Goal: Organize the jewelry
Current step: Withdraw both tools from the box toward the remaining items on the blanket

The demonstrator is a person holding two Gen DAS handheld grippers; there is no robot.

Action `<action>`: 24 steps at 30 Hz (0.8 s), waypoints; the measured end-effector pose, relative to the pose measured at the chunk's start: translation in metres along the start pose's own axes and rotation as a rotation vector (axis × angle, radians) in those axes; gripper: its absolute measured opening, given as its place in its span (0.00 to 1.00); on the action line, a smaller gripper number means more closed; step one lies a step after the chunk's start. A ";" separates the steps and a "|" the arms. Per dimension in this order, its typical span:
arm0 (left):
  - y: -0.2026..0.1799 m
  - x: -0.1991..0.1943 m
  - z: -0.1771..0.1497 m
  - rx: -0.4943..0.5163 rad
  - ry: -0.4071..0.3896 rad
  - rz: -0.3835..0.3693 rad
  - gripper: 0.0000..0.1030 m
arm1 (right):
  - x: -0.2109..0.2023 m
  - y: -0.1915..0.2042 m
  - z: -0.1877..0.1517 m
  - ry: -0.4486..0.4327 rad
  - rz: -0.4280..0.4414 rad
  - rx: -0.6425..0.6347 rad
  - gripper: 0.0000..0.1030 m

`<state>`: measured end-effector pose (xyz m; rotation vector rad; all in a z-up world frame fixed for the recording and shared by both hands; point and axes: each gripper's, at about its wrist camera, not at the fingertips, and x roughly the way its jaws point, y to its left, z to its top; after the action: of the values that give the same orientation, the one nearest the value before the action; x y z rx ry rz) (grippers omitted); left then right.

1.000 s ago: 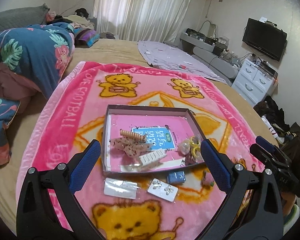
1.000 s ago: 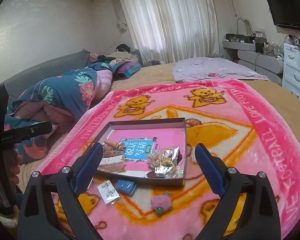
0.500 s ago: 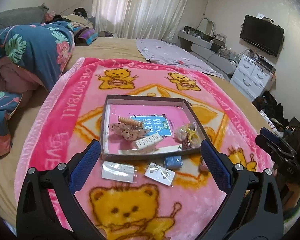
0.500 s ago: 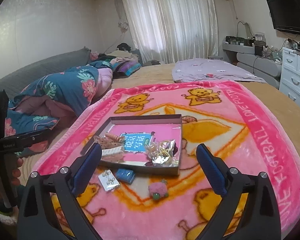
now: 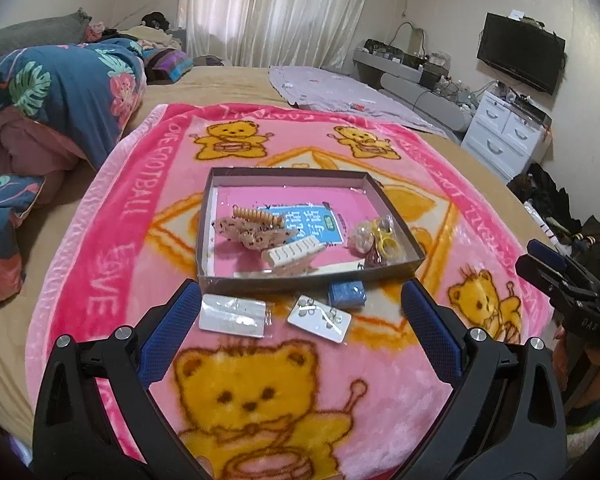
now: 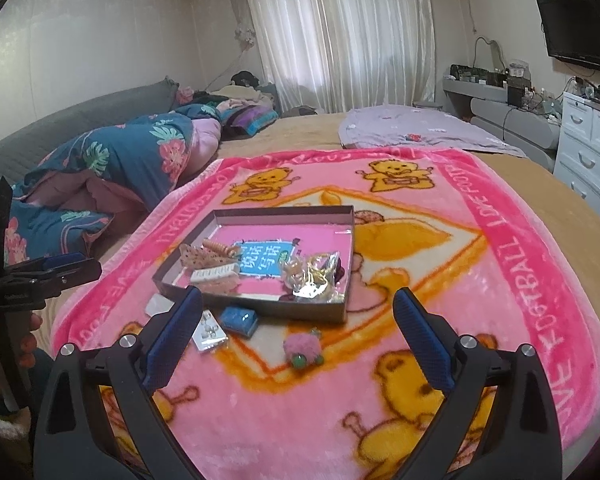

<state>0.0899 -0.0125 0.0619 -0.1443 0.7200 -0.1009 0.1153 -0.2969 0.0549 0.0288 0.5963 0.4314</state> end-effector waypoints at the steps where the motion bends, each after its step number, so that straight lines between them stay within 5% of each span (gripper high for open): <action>1: 0.000 0.001 -0.002 0.004 0.006 0.001 0.91 | 0.001 -0.001 -0.002 0.006 -0.002 -0.002 0.92; 24: -0.014 0.040 -0.055 0.073 0.153 -0.008 0.91 | 0.022 -0.020 -0.028 0.114 -0.054 -0.004 0.92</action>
<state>0.0823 -0.0377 -0.0023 -0.0695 0.8672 -0.1465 0.1245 -0.3087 0.0170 -0.0161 0.7067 0.3841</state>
